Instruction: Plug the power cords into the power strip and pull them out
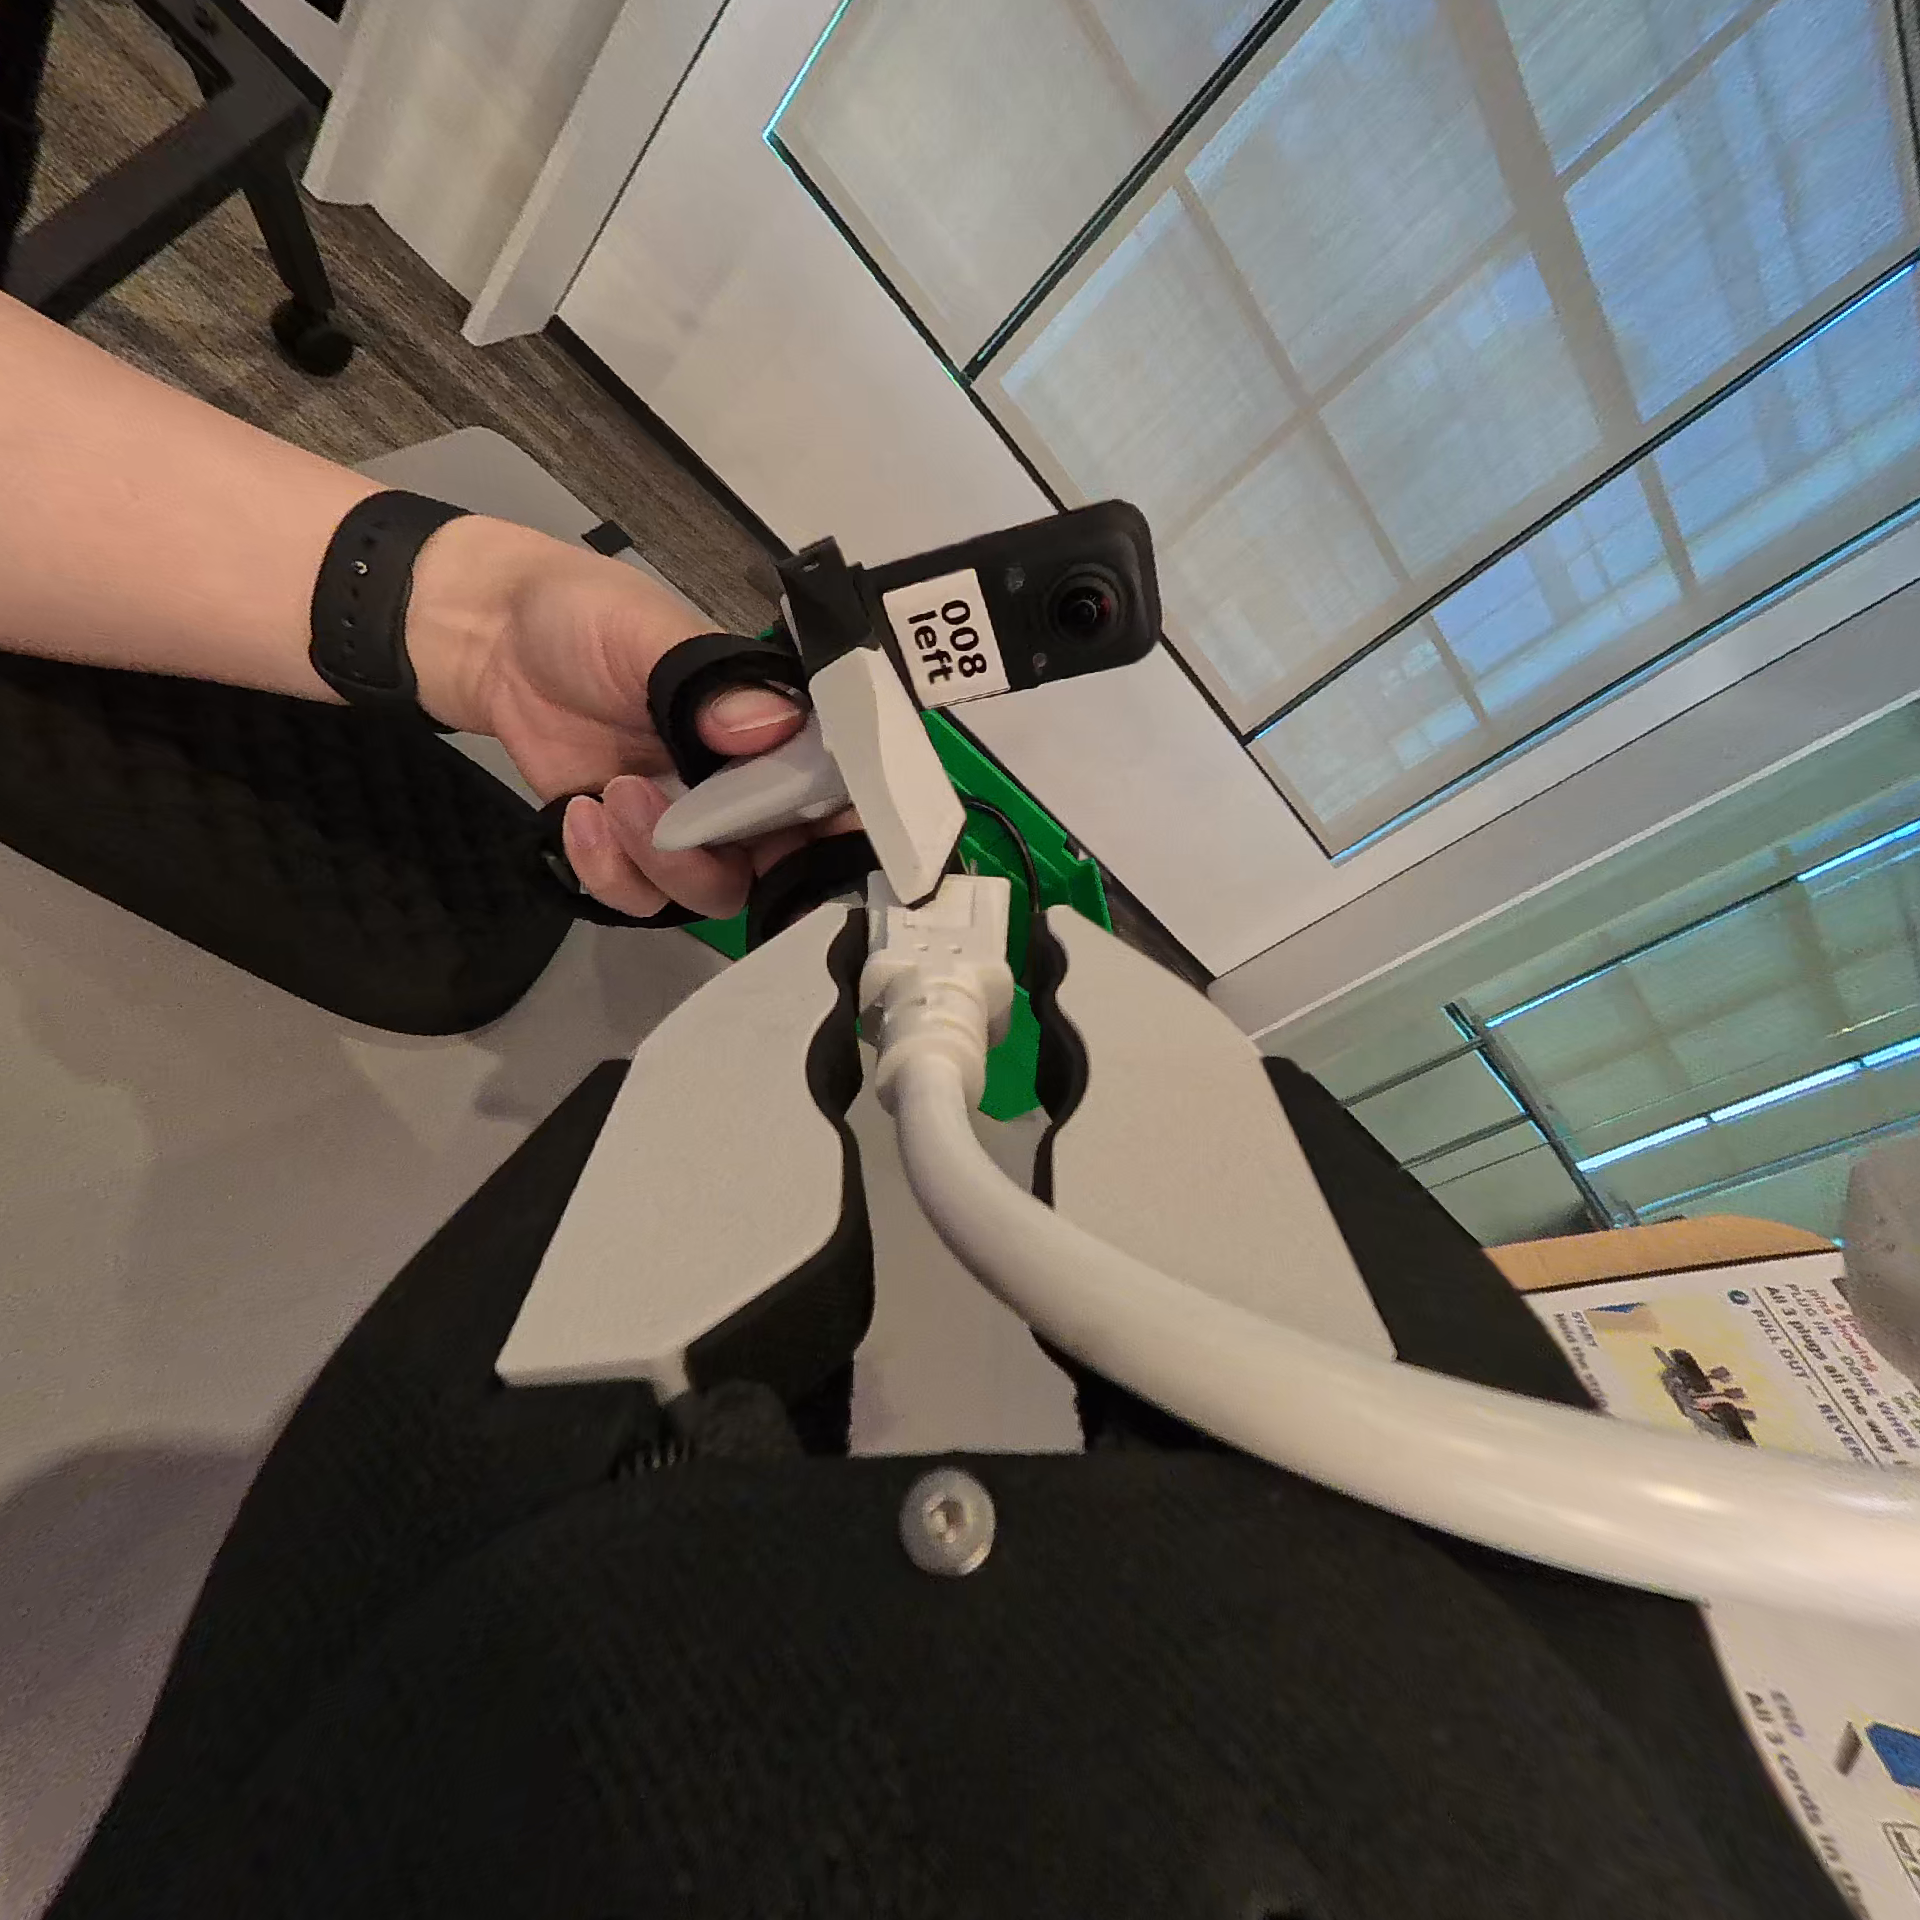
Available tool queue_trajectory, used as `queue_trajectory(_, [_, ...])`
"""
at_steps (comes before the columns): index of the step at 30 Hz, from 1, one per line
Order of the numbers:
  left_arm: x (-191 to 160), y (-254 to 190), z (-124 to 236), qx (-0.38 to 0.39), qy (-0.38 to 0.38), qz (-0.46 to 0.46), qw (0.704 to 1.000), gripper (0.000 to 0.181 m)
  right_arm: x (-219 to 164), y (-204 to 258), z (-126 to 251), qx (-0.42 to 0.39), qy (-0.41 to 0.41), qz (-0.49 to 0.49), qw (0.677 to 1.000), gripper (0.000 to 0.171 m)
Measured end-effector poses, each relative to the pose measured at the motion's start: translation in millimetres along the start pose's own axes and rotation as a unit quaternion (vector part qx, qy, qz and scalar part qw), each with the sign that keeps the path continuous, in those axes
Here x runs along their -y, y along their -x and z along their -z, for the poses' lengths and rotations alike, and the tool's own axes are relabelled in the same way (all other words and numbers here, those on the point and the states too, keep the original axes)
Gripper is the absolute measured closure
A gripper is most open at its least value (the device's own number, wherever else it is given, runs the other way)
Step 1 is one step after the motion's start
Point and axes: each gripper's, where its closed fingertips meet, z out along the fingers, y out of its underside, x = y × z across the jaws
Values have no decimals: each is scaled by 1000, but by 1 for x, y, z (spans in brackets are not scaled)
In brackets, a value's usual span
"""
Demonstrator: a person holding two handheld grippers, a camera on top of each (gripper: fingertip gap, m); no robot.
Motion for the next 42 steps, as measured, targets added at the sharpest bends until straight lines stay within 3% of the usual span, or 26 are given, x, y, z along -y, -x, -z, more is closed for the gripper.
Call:
queue_trajectory(13, [2, -1, -1, -3, -1, -3, 1000, 154, 1, 1, 0, 12, 5, -29, 999, 145])
queue_trajectory(17, [3, 19, 8, 81, -4, -76, 994, 149, -14, -4, 16, 32, 67, -34, 997, 145])
queue_trajectory(20, [-14, 64, 17, 216, 66, -165, 960, 142, -31, -19, 48, 34, 109, -65, 991, 145])
queue_trajectory(22, [-37, 95, 17, 255, 143, -195, 936, 135, -35, -27, 68, 31, 108, -88, 990, 145])
queue_trajectory(28, [-90, 170, 6, 243, 293, -218, 899, 122, -53, -38, 106, 13, 147, -103, 984, 146])
queue_trajectory(35, [-136, 213, 1, 214, 409, -204, 863, 115, -72, -35, 110, 22, 191, -118, 974, 145])
queue_trajectory(38, [-141, 214, -4, 195, 426, -223, 854, 123, -80, -32, 103, 31, 204, -125, 970, 145])
queue_trajectory(39, [-143, 212, -5, 184, 430, -217, 857, 133, -83, -29, 100, 38, 211, -126, 969, 146])
queue_trajectory(42, [-143, 210, -5, 168, 431, -198, 864, 135, -94, -23, 92, 59, 238, -123, 962, 146])
